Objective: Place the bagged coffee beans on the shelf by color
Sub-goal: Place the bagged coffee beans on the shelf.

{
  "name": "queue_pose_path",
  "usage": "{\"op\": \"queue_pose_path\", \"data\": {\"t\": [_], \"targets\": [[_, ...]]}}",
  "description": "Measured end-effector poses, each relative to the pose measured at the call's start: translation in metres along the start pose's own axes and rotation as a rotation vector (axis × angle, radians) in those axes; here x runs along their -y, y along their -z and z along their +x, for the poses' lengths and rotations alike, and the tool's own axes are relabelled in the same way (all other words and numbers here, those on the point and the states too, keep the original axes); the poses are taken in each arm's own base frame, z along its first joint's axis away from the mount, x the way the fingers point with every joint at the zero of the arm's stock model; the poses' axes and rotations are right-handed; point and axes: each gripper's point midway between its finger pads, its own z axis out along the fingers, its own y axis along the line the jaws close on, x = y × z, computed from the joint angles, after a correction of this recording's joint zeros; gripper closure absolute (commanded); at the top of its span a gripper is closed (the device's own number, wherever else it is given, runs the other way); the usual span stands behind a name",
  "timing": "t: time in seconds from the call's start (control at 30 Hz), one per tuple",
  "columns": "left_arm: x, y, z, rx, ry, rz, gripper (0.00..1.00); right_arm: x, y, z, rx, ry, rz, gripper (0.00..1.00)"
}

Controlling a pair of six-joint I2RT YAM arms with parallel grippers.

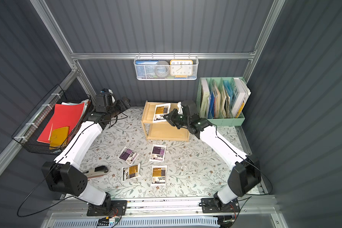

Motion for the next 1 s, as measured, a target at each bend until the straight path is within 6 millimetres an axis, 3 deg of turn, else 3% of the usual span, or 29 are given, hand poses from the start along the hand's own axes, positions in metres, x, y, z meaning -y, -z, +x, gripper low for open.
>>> {"op": "queue_pose_path", "data": {"t": [0.2,0.5,0.73,1.0], "targets": [[0.001,-0.003,-0.001,-0.004,0.005,0.024,0.00,-0.006,-0.033,-0.019,0.007,0.002,0.003,0.90],[0.004,-0.003,-0.002,-0.005,0.005,0.037,0.00,0.013,-0.077,-0.026,-0.028,-0.020,0.035,0.89],[0.003,-0.005,0.000,-0.002,0.005,0.039,0.00,0.025,-0.097,-0.022,-0.065,-0.042,0.047,0.88],[-0.001,-0.010,0.011,-0.027,0.006,0.038,0.00,0.013,-0.106,-0.020,-0.078,-0.042,0.020,0.87]]}}
